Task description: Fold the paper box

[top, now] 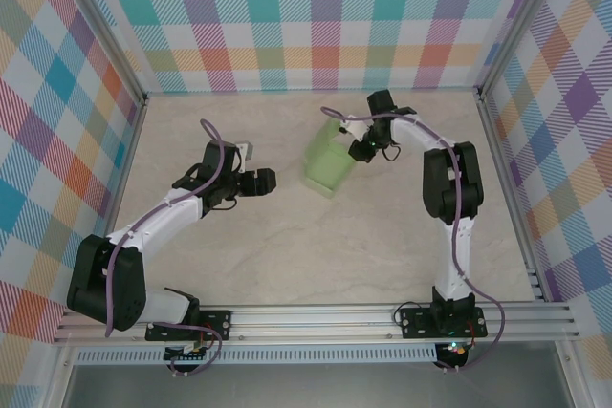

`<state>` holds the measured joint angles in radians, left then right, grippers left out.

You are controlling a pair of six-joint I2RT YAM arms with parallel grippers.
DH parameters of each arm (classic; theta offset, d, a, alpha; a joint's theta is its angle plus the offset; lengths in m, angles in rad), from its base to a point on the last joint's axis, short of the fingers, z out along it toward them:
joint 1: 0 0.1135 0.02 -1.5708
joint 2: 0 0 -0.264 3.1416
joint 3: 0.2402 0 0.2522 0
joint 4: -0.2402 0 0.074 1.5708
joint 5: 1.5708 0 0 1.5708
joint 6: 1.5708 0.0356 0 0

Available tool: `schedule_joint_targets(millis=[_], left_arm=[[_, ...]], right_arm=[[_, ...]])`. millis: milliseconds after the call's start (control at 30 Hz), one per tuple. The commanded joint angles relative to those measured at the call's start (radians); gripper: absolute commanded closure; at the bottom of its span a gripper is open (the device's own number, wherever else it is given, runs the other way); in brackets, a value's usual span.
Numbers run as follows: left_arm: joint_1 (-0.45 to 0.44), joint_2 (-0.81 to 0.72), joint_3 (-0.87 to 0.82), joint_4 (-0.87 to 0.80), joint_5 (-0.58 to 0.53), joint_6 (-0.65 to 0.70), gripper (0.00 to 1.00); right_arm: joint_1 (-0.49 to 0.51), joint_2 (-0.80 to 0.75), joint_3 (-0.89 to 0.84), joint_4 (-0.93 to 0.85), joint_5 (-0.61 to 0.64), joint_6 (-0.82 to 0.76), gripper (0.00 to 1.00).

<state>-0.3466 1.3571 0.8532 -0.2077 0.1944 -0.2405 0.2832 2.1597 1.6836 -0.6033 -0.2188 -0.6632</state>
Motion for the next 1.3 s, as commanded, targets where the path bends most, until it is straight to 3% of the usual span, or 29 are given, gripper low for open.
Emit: schedule_joint_targets(millis=[0, 233, 400, 467, 567, 667, 733, 867, 933, 1067, 1267], left_arm=[[-0.008, -0.015, 0.019, -0.005, -0.022, -0.015, 0.16], [-0.008, 0.018, 0.039, -0.025, -0.047, -0.042, 0.16], [-0.008, 0.04, 0.04, -0.009, -0.033, -0.065, 0.16], [-0.008, 0.05, 0.041, -0.006, -0.03, -0.072, 0.16], [-0.008, 0.062, 0.04, 0.0, -0.015, -0.074, 0.16], [-0.008, 0.085, 0.05, 0.01, 0.024, -0.075, 0.16], [-0.008, 0.113, 0.062, 0.017, 0.052, -0.075, 0.16], [-0.008, 0.189, 0.087, 0.062, 0.126, -0.078, 0.16], [-0.009, 0.218, 0.091, 0.107, 0.16, -0.078, 0.17], [-0.017, 0.283, 0.104, 0.194, 0.197, -0.074, 0.17], [-0.037, 0.369, 0.112, 0.317, 0.271, -0.057, 0.18]], right_arm=[[0.018, -0.081, -0.08, 0.061, 0.052, 0.172, 0.85], [0.063, -0.184, -0.232, 0.072, 0.234, 0.629, 0.84], [0.117, -0.263, -0.358, 0.134, 0.182, 0.873, 0.74], [0.138, -0.308, -0.405, 0.171, 0.152, 0.963, 0.6], [0.128, -0.398, -0.497, 0.268, 0.062, 1.081, 0.49], [0.07, -0.468, -0.547, 0.325, -0.038, 1.127, 0.47], [0.008, -0.488, -0.578, 0.375, -0.141, 1.137, 0.48], [-0.126, -0.474, -0.687, 0.677, -0.445, 1.234, 0.57], [-0.156, -0.439, -0.658, 0.62, -0.452, 1.228, 0.61], [-0.19, -0.319, -0.592, 0.603, -0.541, 1.25, 0.79], [-0.181, -0.17, -0.544, 0.652, -0.63, 1.316, 0.81]])
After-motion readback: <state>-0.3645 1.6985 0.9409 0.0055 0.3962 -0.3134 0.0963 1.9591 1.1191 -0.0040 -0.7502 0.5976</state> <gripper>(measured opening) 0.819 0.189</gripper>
